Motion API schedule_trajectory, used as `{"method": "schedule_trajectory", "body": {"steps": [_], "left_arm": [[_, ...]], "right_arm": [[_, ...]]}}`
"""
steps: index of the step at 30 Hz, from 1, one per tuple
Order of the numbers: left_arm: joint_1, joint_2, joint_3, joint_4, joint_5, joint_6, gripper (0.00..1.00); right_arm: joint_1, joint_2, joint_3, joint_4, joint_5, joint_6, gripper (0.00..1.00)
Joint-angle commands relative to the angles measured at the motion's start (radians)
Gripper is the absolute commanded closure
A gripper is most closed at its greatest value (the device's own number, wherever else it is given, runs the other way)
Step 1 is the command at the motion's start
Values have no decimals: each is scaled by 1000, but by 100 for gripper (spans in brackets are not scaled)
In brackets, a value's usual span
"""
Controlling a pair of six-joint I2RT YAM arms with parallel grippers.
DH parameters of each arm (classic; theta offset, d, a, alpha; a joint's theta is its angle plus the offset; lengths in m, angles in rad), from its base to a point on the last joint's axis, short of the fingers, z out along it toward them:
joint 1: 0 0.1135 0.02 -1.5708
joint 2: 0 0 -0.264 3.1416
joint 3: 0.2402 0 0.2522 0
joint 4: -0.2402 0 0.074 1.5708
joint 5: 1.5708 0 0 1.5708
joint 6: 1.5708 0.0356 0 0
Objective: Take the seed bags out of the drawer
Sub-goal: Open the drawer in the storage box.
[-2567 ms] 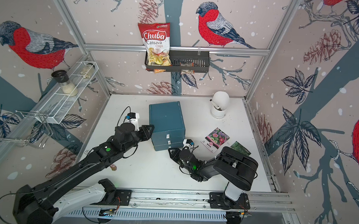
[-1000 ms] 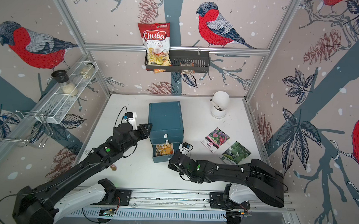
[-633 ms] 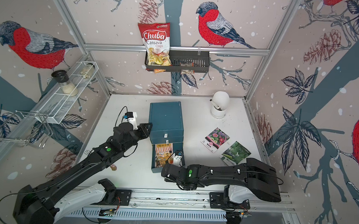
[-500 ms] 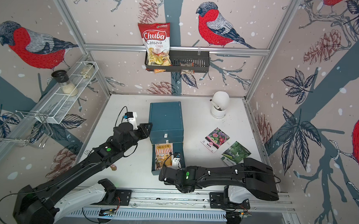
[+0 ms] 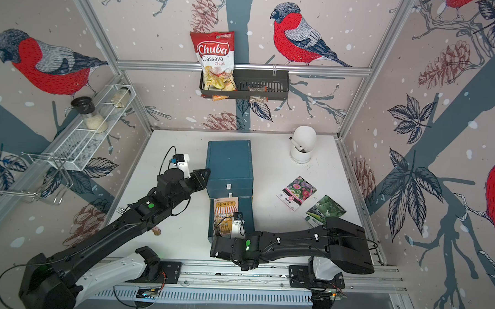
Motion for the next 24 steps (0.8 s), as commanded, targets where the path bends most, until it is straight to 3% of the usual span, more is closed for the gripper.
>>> {"method": "schedule_trajectory", "body": {"steps": [1,4,7,13,16,20,24], "left_arm": [[0,10,-13,-144,35,31,68],[0,7,-7,-148,39,36,66],[1,-2,1,-155,45,45,62],[0,-13,34,-172,74,58,58],[1,-25,36,-159,98,51,51],[0,-43,48,-167,94,44,40],[1,-57,70,-202,79,52,37]], "right_arm": [[21,10,50,-118,102,46,96],[49,11,114,-241,208,83,60],[56,-5,161,-300,276,82,38],[26,-35,165,-232,295,9,26],[-15,-31,159,-159,282,-57,21],[-90,-9,154,-83,219,-128,19],[-137,-4,110,7,161,-163,19]]}}
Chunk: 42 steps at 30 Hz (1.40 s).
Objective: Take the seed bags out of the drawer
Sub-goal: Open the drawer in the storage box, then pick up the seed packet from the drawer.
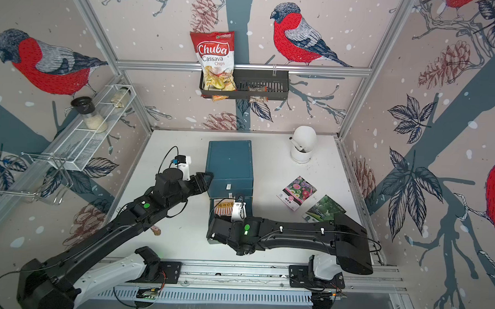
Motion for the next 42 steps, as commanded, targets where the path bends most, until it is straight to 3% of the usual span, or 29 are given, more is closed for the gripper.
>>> {"method": "schedule_trajectory", "body": {"steps": [1,15,24,35,42], "left_arm": [[0,-14,19,-47,-2,19,36],[1,-61,23,-67,4,-31,35],[0,-215,-21,-161,-113,-69,37],[-12,-314,-228,-217,-47,-113,65],[-151,-267,-355,-100,-47,-220,74]], "right_arm": [[-21,3,-33,104,-53,-58,19],[-58,55,-119,217,-44,-60,22],[-92,27,-178,308,-58,-72,23],[-100,24,-187,313,-63,-65,23],[-120,42,-191,324,-89,-68,23]]}}
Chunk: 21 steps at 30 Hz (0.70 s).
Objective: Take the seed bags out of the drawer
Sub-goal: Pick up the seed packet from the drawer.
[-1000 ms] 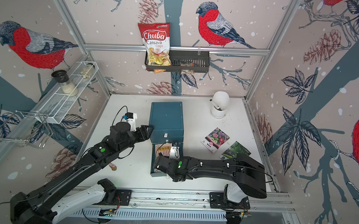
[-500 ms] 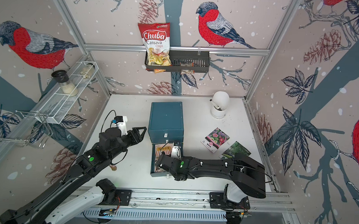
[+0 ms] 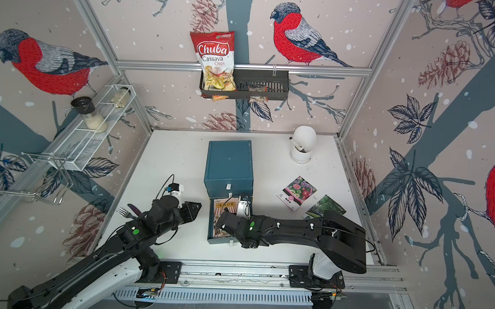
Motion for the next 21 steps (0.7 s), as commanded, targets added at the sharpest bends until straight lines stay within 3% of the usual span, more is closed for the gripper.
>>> {"method": "schedule_trajectory", "body": {"steps": [1,7,21], "left_arm": [[-48,34,-43,107,5,-87,74],[-67,75,-104,197,31,-140,75],[-96,69,-119,210,49,-116,71]], "right_arm": [[-6,10,-2,20,-13,-8,23],[-14,44,16,16,-23,-12,23],[-19,59,21,-9,-22,41,25]]}}
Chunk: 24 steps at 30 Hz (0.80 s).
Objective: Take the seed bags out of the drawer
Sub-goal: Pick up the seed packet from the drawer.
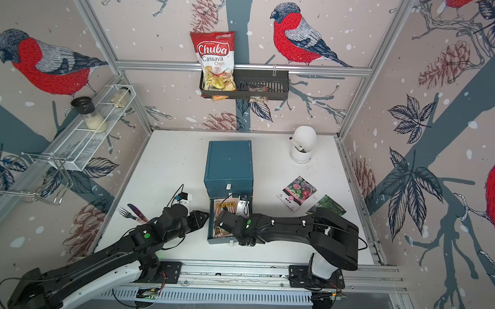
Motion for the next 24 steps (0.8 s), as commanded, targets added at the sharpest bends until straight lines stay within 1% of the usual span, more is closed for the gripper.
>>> {"method": "schedule_trajectory", "body": {"steps": [1,5,7,9,13,16,20,24], "left_arm": [[-11,25,0,52,21,18,71],[-39,54,10,71,17,15,68],[-61,63,17,71,-1,12,64],[-84,80,25,70,-22,9,56],[-101,122,35,69,-39,6,52],[-101,138,31,74,-47,2,53],[-101,148,25,74,-45,7,61],[-101,148,25,61,-41,13,68]], "right_arm": [[-2,-5,-2,-8,0,27,25],[-5,-18,-18,-2,-8,34,25],[-9,-28,-30,5,-5,35,25],[-20,-35,-45,12,-8,35,25],[-23,-47,-60,26,-13,22,25],[-21,-36,-60,41,-30,2,28],[-22,-9,-44,40,-33,-5,30],[-23,25,-15,37,-34,-10,30]]}}
